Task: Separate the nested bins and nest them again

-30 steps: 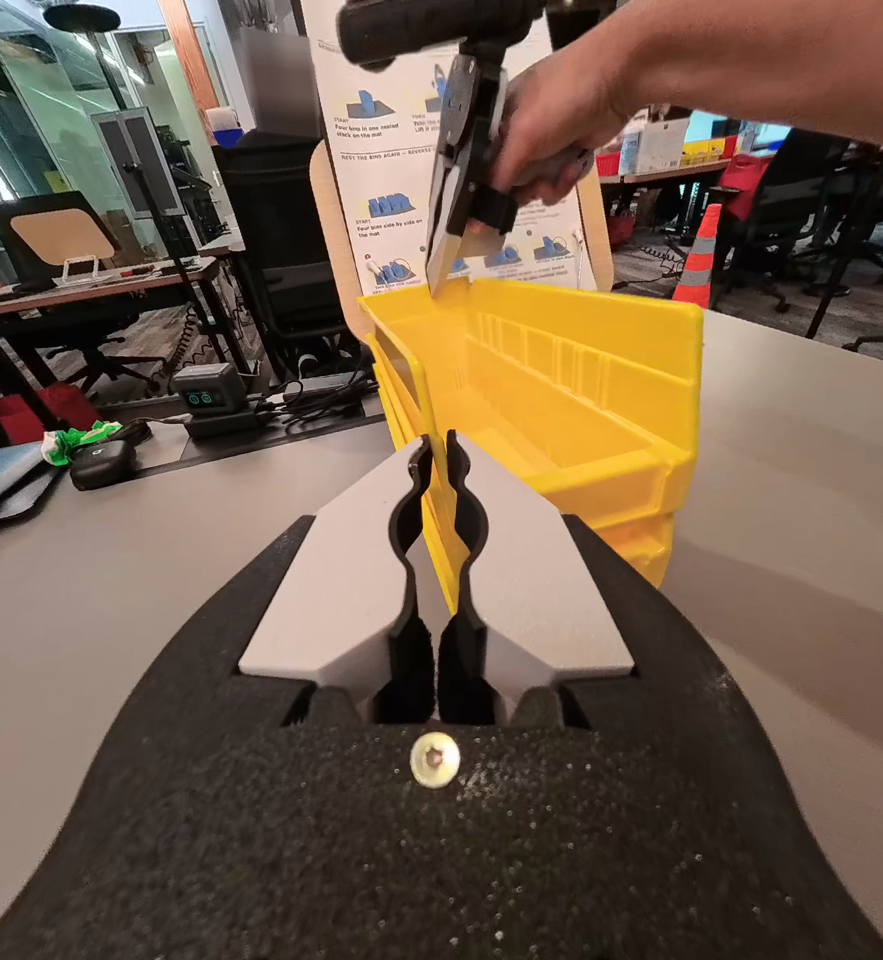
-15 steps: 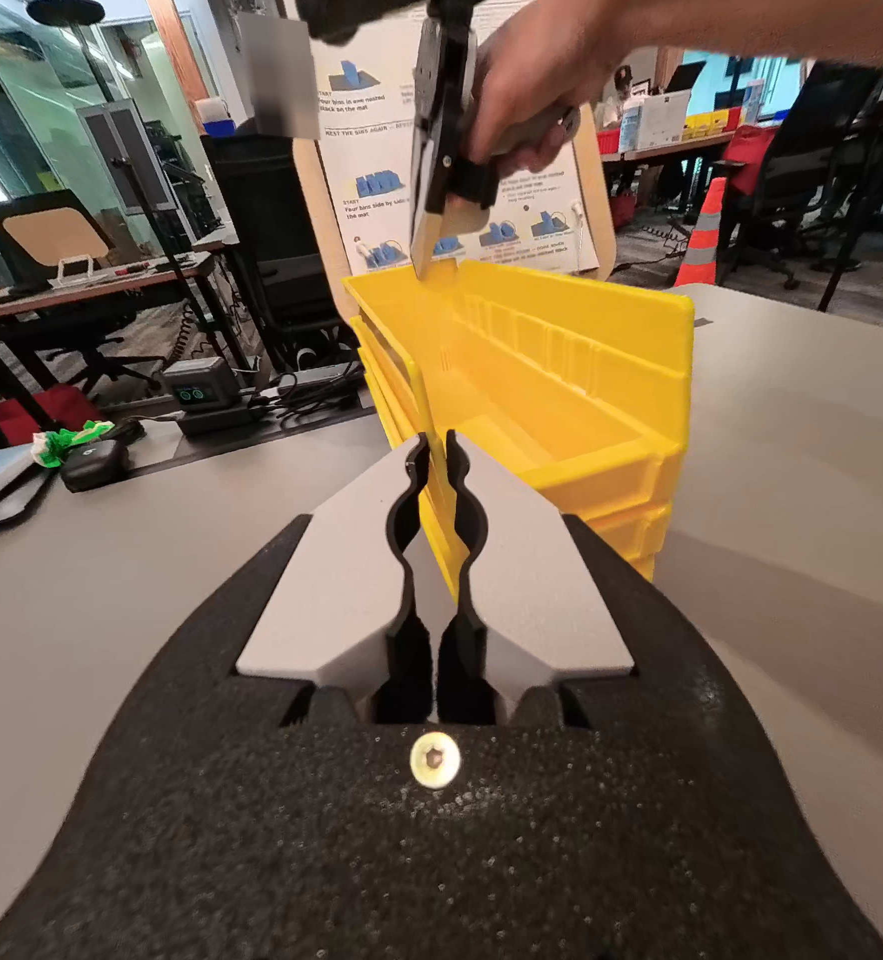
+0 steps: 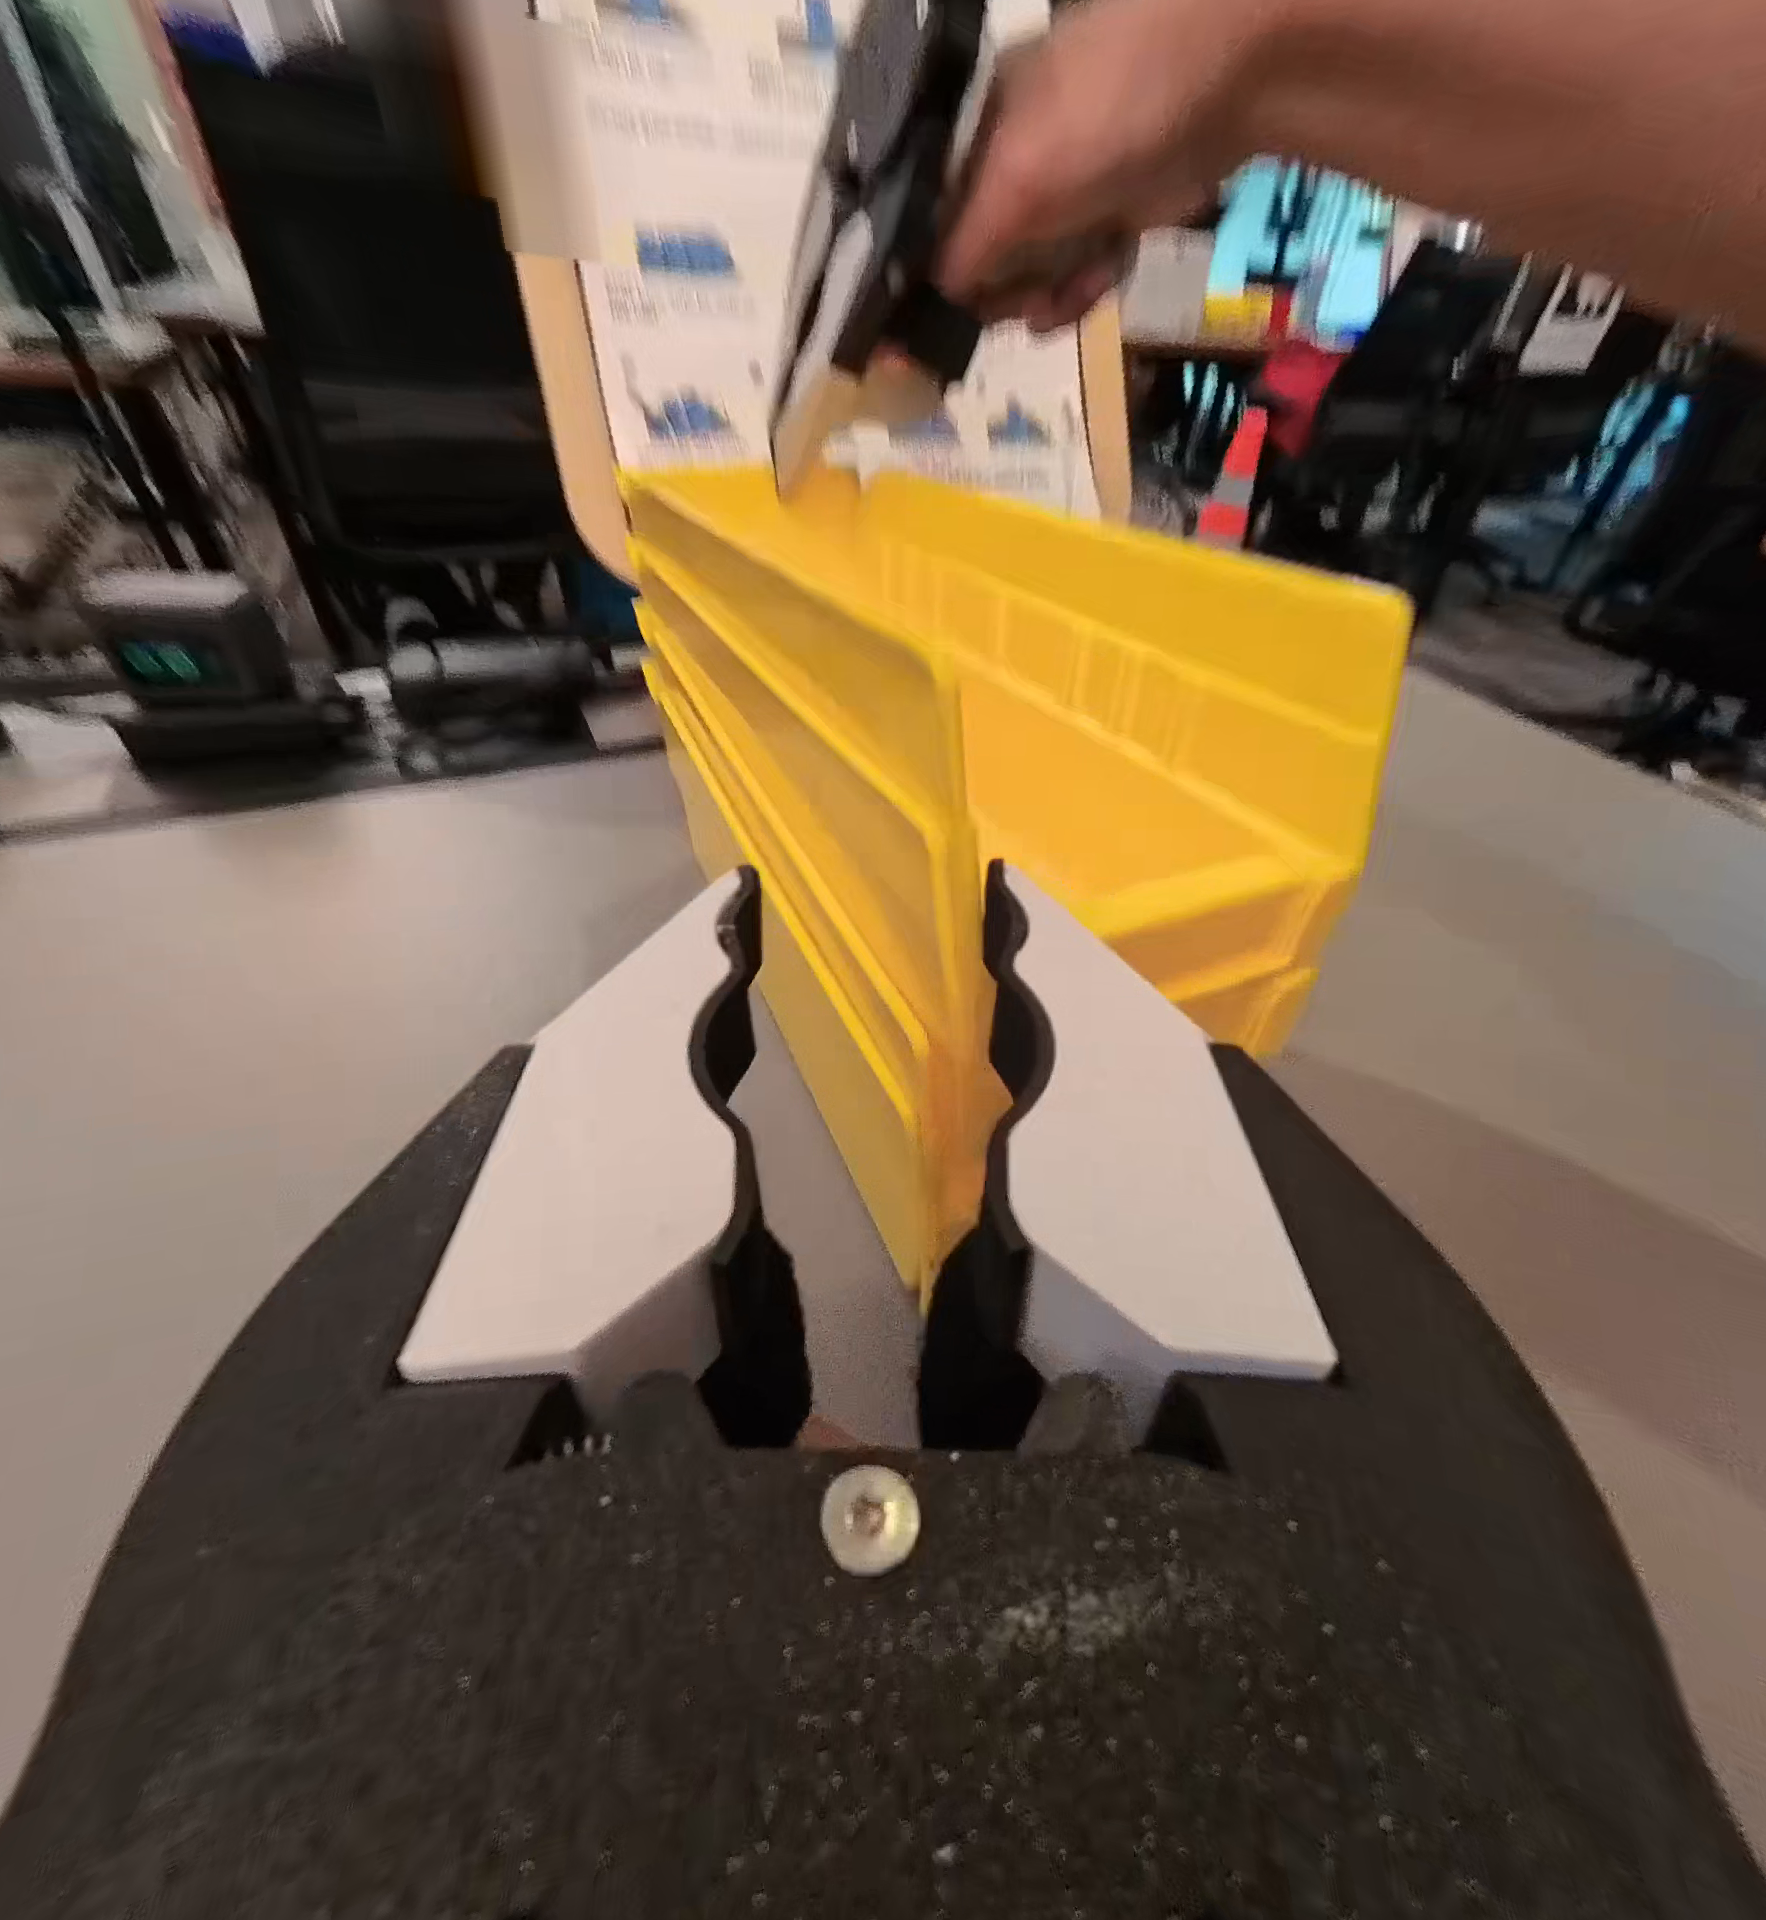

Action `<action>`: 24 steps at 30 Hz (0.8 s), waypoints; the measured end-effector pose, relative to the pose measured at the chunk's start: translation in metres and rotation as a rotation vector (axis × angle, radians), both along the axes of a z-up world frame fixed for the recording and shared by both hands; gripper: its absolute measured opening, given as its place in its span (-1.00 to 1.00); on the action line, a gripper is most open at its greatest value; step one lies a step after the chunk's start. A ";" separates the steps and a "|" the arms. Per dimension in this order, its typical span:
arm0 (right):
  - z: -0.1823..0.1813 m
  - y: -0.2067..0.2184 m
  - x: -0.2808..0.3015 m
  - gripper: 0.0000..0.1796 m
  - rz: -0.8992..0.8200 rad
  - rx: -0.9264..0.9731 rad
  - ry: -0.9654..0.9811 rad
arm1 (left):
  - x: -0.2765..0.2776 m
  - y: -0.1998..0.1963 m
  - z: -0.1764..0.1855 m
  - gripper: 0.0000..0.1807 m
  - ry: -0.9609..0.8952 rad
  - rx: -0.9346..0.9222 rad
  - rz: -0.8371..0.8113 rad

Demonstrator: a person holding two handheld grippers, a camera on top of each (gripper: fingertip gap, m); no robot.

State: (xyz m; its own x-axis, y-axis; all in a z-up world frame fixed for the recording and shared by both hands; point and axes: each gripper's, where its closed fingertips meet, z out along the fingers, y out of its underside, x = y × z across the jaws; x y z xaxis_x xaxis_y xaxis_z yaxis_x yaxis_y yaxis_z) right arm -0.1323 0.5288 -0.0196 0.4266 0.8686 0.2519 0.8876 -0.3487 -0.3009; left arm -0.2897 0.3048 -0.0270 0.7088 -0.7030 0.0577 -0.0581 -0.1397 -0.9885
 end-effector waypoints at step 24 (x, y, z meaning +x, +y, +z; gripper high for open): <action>-0.008 -0.295 0.196 -0.62 -0.643 0.624 0.742 | -0.155 -0.006 -0.050 -0.66 -0.001 -0.066 0.176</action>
State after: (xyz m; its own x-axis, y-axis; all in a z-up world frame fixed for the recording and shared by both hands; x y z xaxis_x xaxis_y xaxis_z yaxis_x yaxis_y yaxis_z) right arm 0.0638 0.2343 -0.0271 0.9657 0.2519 0.0629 0.1345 -0.2781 -0.9511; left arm -0.4445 0.2987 -0.0769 0.8206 -0.5626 0.1007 -0.0255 -0.2121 -0.9769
